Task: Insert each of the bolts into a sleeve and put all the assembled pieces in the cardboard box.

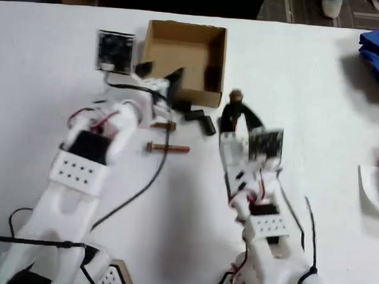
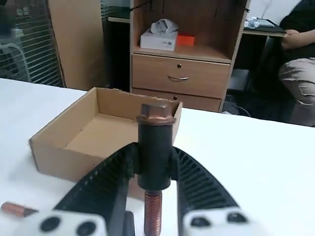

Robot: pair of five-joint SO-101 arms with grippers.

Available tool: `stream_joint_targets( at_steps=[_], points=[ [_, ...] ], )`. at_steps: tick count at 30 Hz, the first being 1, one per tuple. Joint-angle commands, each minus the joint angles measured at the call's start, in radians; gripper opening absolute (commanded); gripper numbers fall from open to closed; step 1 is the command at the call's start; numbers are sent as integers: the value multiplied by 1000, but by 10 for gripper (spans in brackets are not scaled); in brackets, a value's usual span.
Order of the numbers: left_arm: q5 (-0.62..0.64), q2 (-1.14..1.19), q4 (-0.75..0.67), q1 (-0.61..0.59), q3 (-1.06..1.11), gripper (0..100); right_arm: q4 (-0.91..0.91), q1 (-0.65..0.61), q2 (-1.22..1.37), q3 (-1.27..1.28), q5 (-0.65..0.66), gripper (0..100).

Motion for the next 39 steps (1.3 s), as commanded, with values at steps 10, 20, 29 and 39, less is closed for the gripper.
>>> stream_joint_targets(
  at_steps=[10,20,29,39],
  points=[
    [8,-44,281,-138,93,238,499,-51,369,-687,-77,19],
    [6,-40,-55,-244,358,238,875,-51,797,-1300,-78,19],
    [0,-43,-439,-261,605,238,877,-51,1122,-1676,-78,19],
    [0,-40,-439,-261,613,238,878,-51,1541,-2120,-78,19]
  ],
)
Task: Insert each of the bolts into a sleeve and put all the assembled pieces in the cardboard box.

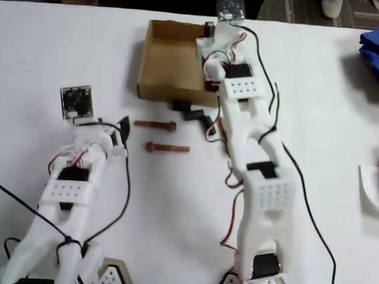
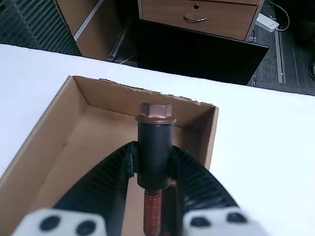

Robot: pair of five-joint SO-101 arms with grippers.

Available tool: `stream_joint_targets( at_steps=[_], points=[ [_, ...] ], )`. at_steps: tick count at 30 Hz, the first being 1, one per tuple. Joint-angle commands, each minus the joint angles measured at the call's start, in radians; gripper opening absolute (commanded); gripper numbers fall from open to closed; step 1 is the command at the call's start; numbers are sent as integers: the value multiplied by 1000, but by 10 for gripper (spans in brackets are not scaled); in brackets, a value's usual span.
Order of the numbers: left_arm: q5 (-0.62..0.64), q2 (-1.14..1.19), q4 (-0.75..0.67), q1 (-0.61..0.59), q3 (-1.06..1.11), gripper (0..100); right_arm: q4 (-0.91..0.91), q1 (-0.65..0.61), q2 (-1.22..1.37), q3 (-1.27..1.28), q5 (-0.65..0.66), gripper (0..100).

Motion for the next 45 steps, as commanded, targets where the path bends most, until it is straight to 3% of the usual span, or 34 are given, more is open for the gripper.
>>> stream_joint_targets(
  at_steps=[1,14,22,45],
  points=[
    [2,-26,-20,-6,-4,238,7,-8,107,-222,-8,19],
    [2,-25,-18,-6,-2,238,213,-33,372,-568,-8,19],
    [2,-25,-18,-6,-2,238,311,-38,403,-586,-8,19],
    [2,-29,-25,-5,16,238,343,-25,450,-585,-8,20]
  ],
)
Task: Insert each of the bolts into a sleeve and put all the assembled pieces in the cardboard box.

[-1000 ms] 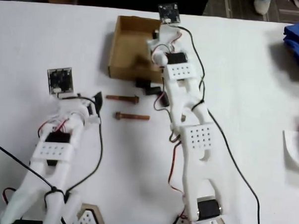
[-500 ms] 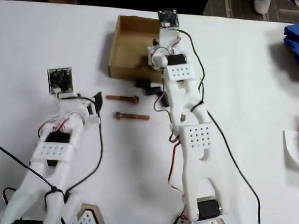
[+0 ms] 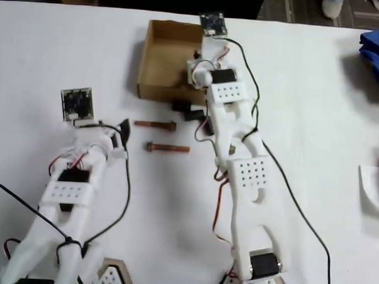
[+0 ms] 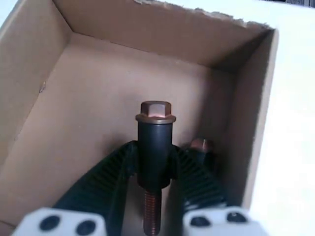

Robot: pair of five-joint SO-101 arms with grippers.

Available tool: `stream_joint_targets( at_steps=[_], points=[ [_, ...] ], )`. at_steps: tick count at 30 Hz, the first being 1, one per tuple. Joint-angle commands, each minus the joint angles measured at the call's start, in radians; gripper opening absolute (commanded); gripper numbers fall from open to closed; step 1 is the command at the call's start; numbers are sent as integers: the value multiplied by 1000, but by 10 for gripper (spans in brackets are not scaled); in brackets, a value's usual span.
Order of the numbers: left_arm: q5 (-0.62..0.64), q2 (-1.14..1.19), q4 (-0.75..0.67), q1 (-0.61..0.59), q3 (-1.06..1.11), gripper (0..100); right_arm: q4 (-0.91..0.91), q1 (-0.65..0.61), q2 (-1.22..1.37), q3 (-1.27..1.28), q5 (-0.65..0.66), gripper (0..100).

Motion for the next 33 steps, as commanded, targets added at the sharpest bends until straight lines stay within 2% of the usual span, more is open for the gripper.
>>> stream_joint_targets(
  at_steps=[1,11,18,25,31,33],
  points=[
    [2,-29,-18,-6,-4,238,5,2,-2,-63,-6,20],
    [2,-29,-18,-6,-4,238,-1,5,-4,-66,-6,28],
    [2,-29,-18,-6,-4,238,4,1,-1,-97,-6,221],
    [2,-29,-18,-6,-4,238,19,1,-4,-262,-5,221],
    [2,-31,-18,-6,-4,238,269,15,2,-489,-5,221],
    [2,-31,-18,-6,-5,238,401,12,-4,-563,-5,221]
  ],
)
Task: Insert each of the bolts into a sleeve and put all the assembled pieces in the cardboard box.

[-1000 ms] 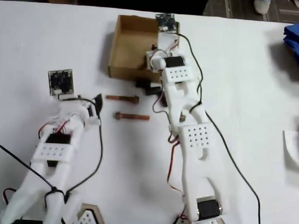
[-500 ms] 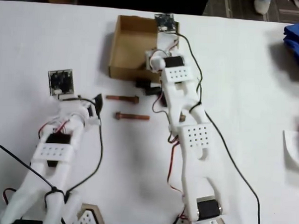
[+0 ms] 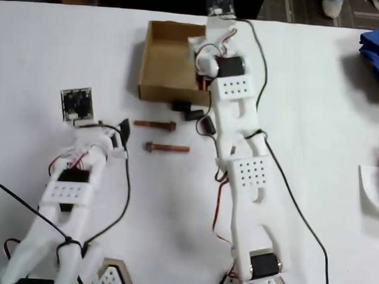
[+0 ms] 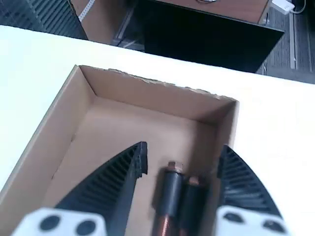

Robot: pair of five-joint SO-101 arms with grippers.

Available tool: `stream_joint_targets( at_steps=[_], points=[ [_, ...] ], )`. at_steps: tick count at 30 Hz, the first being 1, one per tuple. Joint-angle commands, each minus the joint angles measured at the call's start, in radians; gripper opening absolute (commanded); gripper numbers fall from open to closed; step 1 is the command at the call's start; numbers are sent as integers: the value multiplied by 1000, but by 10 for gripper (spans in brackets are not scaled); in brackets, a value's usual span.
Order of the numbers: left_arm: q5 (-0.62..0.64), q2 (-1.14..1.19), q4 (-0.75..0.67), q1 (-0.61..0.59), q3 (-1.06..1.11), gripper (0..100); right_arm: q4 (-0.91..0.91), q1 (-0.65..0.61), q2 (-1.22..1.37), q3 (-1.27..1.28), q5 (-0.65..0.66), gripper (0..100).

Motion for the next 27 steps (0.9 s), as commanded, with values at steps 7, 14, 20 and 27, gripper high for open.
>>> stream_joint_targets(
  at_steps=[7,14,20,27],
  points=[
    [2,-31,-18,-3,-8,238,631,30,-171,-127,-2,223],
    [2,-32,-18,-3,-8,238,645,41,-246,38,3,222],
    [2,-32,-18,-6,-8,238,645,4,-450,419,5,143],
    [2,-32,-18,-6,-8,238,644,-7,-585,720,3,119]
  ],
)
